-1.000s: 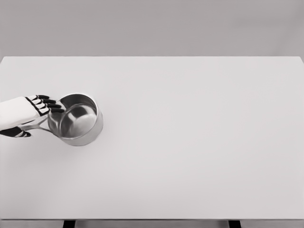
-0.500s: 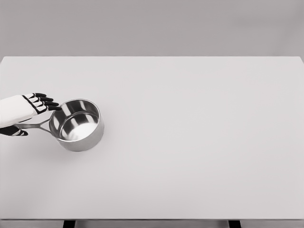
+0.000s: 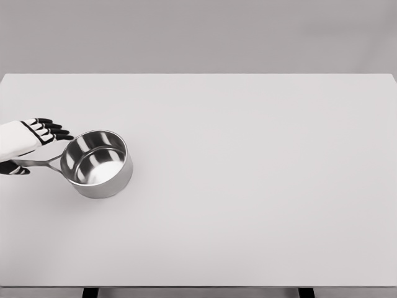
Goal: Rotate pot handle
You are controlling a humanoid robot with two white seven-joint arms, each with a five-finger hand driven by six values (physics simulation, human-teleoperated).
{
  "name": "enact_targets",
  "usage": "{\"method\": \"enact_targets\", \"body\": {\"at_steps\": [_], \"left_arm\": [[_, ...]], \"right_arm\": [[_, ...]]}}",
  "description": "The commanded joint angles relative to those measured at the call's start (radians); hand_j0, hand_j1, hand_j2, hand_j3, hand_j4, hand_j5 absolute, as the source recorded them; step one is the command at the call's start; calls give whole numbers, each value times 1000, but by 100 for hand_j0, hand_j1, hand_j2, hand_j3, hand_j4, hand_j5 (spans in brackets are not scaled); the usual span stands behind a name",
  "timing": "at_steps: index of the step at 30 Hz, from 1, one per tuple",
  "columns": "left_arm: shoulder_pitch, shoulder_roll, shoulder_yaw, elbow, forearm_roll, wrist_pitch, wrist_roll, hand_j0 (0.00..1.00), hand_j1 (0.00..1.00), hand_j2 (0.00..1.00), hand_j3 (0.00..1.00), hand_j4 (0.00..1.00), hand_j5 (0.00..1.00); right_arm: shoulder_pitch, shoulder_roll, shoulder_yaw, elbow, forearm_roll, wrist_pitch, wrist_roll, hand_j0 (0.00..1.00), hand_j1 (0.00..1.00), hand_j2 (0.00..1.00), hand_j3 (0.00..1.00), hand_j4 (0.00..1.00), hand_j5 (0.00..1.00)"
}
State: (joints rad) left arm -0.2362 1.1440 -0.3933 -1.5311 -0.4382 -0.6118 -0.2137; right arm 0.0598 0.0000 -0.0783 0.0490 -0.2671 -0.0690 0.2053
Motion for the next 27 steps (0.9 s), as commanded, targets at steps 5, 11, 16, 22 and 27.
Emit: {"method": "enact_targets", "body": {"at_steps": [5, 11, 16, 22, 27], "left_arm": [[2, 0, 11, 11, 3, 1, 2, 100, 100, 100, 100, 100, 100], [2, 0, 11, 26, 3, 1, 0, 100, 100, 100, 100, 100, 100], [2, 2, 24, 38, 1, 1, 0, 100, 100, 100, 100, 100, 100], [-2, 2, 25, 55, 0, 1, 0, 100, 100, 100, 100, 100, 100], [-5, 2, 27, 66, 0, 1, 0, 100, 100, 100, 100, 100, 100]], "right_arm": [[0, 0, 0, 0, 0, 0, 0, 100, 100, 100, 100, 100, 100], [0, 0, 0, 0, 0, 0, 0, 100, 100, 100, 100, 100, 100], [0, 0, 0, 0, 0, 0, 0, 100, 100, 100, 100, 100, 100], [0, 0, 0, 0, 0, 0, 0, 100, 100, 100, 100, 100, 100], [0, 0, 2, 0, 0, 0, 0, 100, 100, 100, 100, 100, 100]]}}
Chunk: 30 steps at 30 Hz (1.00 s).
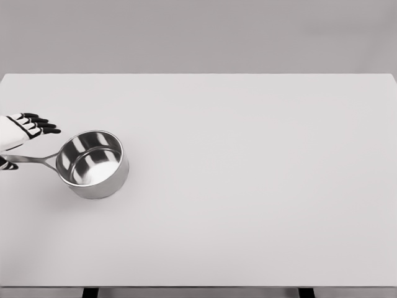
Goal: Rotate pot handle
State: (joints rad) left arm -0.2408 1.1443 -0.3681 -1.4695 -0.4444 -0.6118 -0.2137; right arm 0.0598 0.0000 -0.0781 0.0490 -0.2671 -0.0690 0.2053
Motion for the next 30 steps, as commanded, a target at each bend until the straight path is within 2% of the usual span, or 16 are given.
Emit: {"method": "enact_targets", "body": {"at_steps": [1, 23, 30], "left_arm": [[0, 2, 1, 5, 6, 1, 1, 100, 100, 100, 100, 100, 100], [-9, -12, 12, 69, 6, 1, 1, 100, 100, 100, 100, 100, 100], [-9, -12, 12, 60, 7, 1, 1, 100, 100, 100, 100, 100, 100]], "right_arm": [[0, 0, 0, 0, 0, 0, 0, 100, 100, 100, 100, 100, 100], [0, 0, 0, 0, 0, 0, 0, 100, 100, 100, 100, 100, 100], [0, 0, 0, 0, 0, 0, 0, 100, 100, 100, 100, 100, 100]]}}
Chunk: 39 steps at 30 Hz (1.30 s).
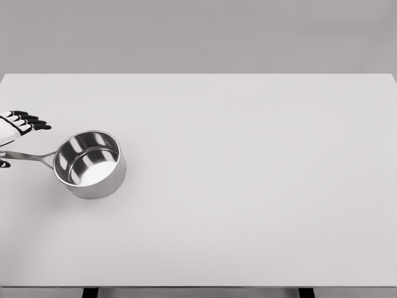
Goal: Rotate pot handle
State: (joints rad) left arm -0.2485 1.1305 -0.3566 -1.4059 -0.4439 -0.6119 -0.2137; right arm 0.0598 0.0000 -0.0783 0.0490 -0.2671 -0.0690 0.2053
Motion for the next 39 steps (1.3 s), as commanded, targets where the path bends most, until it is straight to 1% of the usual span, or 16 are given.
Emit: {"method": "enact_targets", "body": {"at_steps": [1, 2, 4, 6, 11, 14, 20, 23, 25, 28, 29, 31, 32, 35, 38, 39], "left_arm": [[0, 3, 1, -10, 8, 1, 1, 100, 100, 100, 100, 100, 100], [2, 3, 1, -16, 8, 1, 1, 100, 100, 100, 100, 100, 100], [9, 8, 2, -68, 10, 1, 1, 100, 100, 100, 100, 100, 100], [12, 6, 1, -96, 11, 1, 2, 100, 100, 100, 100, 100, 100], [14, 11, 1, -114, 17, 1, 5, 100, 100, 100, 100, 100, 100], [21, 18, 2, -128, 47, 1, 5, 100, 100, 100, 100, 100, 100], [21, 71, 4, -151, 142, 1, 5, 100, 100, 100, 100, 100, 100], [21, 86, 25, -180, 200, 1, 5, 100, 100, 100, 100, 100, 100], [18, 95, 67, -220, 274, 1, 5, 100, 100, 100, 100, 100, 100], [3, 94, 125, -263, 352, 1, 5, 100, 100, 100, 100, 100, 100], [5, 89, 145, -268, 372, 1, 5, 100, 100, 100, 100, 100, 100], [5, 48, 150, -272, 415, 1, 5, 100, 100, 100, 100, 100, 100], [2, 40, 153, -292, 413, 1, 5, 100, 100, 100, 100, 100, 100], [-11, -81, 142, -329, 404, 1, 2, 100, 100, 100, 100, 100, 100], [-11, -140, 128, -357, 393, 1, 1, 100, 100, 100, 100, 100, 100], [-6, -164, 99, -357, 361, 1, 1, 100, 100, 100, 100, 100, 100]], "right_arm": [[0, 0, 0, 0, 0, 0, 0, 100, 100, 100, 100, 100, 100], [0, 0, 0, 0, 0, 0, 0, 100, 100, 100, 100, 100, 100], [0, 0, 0, 0, 0, 0, 0, 100, 100, 100, 100, 100, 100], [0, 0, 0, 0, 0, 0, 0, 100, 100, 100, 100, 100, 100], [0, 0, 0, 0, 0, 0, 0, 100, 100, 100, 100, 100, 100], [0, 0, 0, 0, 0, 0, 0, 100, 100, 100, 100, 100, 100], [0, 0, 0, 0, 0, 0, 0, 100, 100, 100, 100, 100, 100], [0, 0, 0, 0, 0, 0, 0, 100, 100, 100, 100, 100, 100], [0, 0, 0, 0, 0, 0, 0, 100, 100, 100, 100, 100, 100], [0, 0, 0, 0, 0, 0, 0, 100, 100, 100, 100, 100, 100], [0, 0, 0, 0, 0, 0, 0, 100, 100, 100, 100, 100, 100], [0, 0, 0, 0, 0, 0, 0, 100, 100, 100, 100, 100, 100], [0, 0, 0, 0, 0, 0, 0, 100, 100, 100, 100, 100, 100], [0, 0, 0, 0, 0, 0, 0, 100, 100, 100, 100, 100, 100], [0, 0, 0, 0, 0, 0, 0, 100, 100, 100, 100, 100, 100], [0, 0, 0, 0, 0, 0, 0, 100, 100, 100, 100, 100, 100]]}}
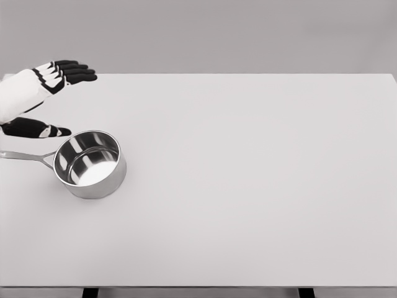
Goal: Rotate pot handle
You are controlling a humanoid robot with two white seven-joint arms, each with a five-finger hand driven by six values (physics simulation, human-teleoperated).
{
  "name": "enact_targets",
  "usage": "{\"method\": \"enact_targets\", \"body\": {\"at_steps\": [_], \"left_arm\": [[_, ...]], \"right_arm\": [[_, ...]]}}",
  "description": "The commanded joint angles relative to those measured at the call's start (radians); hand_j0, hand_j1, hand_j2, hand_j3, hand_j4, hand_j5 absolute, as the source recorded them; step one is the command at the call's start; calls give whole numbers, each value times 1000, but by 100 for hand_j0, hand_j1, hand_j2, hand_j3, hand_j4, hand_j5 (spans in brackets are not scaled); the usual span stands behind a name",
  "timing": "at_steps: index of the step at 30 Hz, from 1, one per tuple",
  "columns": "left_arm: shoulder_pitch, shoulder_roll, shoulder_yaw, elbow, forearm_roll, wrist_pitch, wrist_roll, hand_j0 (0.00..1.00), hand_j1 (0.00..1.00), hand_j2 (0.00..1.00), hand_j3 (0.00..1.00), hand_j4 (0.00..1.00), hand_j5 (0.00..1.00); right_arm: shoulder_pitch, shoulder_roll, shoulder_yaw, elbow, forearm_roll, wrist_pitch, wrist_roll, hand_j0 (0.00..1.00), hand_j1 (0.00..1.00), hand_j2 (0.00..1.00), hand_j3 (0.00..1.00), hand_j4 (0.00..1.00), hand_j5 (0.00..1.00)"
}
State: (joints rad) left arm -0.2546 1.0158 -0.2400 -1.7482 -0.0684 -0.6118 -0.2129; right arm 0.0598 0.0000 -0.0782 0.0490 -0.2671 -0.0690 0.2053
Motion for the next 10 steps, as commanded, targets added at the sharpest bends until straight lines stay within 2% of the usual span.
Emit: {"method": "enact_targets", "body": {"at_steps": [1, 10], "left_arm": [[-2, -51, -56, -16, -28, 1, 0, 100, 100, 100, 100, 100, 100], [-5, -40, -58, -13, -28, 1, 0, 100, 100, 100, 100, 100, 100]], "right_arm": [[0, 0, 0, 0, 0, 0, 0, 100, 100, 100, 100, 100, 100], [0, 0, 0, 0, 0, 0, 0, 100, 100, 100, 100, 100, 100]]}}
